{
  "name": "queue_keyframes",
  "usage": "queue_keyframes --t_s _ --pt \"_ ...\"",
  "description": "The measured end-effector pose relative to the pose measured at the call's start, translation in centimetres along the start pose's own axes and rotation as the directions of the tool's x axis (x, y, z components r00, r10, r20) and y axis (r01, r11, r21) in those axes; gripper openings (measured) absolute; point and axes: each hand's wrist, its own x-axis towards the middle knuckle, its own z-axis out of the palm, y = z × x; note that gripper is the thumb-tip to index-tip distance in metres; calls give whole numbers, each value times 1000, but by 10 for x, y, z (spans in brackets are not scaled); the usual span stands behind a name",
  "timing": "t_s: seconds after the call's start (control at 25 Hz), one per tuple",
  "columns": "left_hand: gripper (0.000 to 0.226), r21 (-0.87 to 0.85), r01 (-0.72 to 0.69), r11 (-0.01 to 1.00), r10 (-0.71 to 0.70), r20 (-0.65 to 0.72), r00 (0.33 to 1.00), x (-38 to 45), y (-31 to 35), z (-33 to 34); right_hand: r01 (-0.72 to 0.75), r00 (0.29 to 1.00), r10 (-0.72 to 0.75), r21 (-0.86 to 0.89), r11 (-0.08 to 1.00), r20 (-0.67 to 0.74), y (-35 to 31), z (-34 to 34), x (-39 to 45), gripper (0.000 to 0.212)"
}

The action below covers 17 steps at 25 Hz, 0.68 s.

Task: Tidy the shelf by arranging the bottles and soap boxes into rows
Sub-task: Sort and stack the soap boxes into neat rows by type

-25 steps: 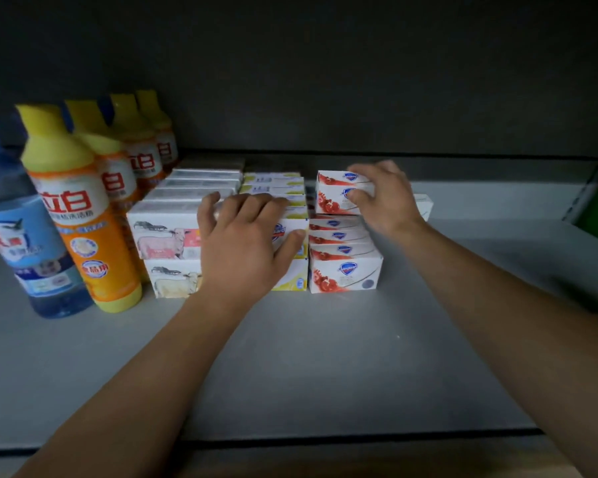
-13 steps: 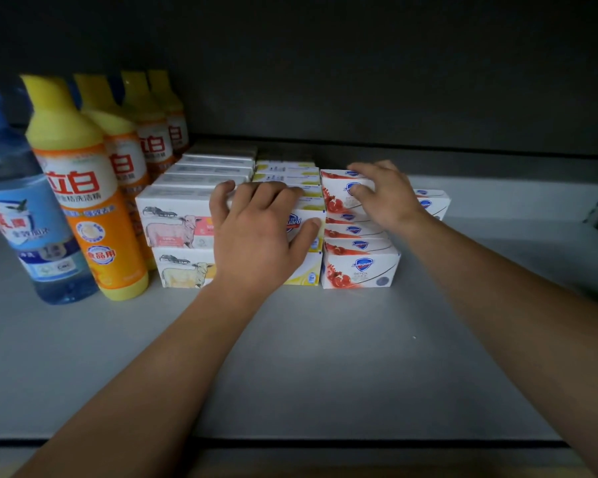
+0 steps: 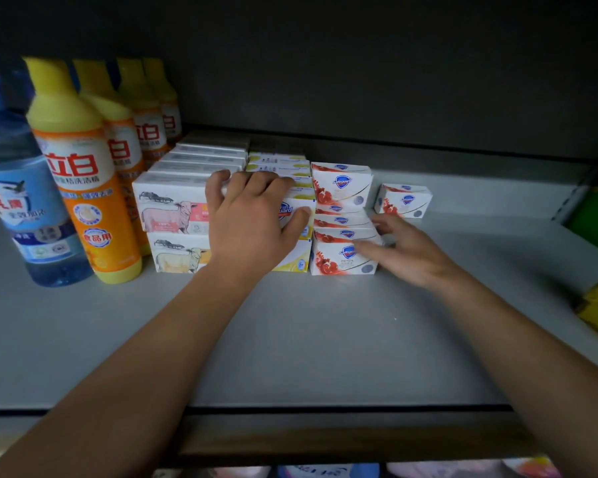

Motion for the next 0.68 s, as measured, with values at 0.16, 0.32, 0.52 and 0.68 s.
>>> queue_keyframes --t_s 0.16,0.32,0.52,0.68 --pt "50 -9 -3 1000 3 -4 1000 -1 0 0 77 991 -96 -187 979 -96 -1 22 -5 57" --pt "51 -21 0 1000 0 -11 1000 -1 0 0 37 995 -54 -188 982 -84 0 20 -3 54" --pt "51 -25 7 1000 -7 -8 1000 -1 1 -1 57 927 -121 -185 981 -356 -28 -1 47 61" --pt "50 -25 1 1000 -2 -14 1000 -1 0 0 111 961 -199 -389 914 -194 -45 8 90 59"
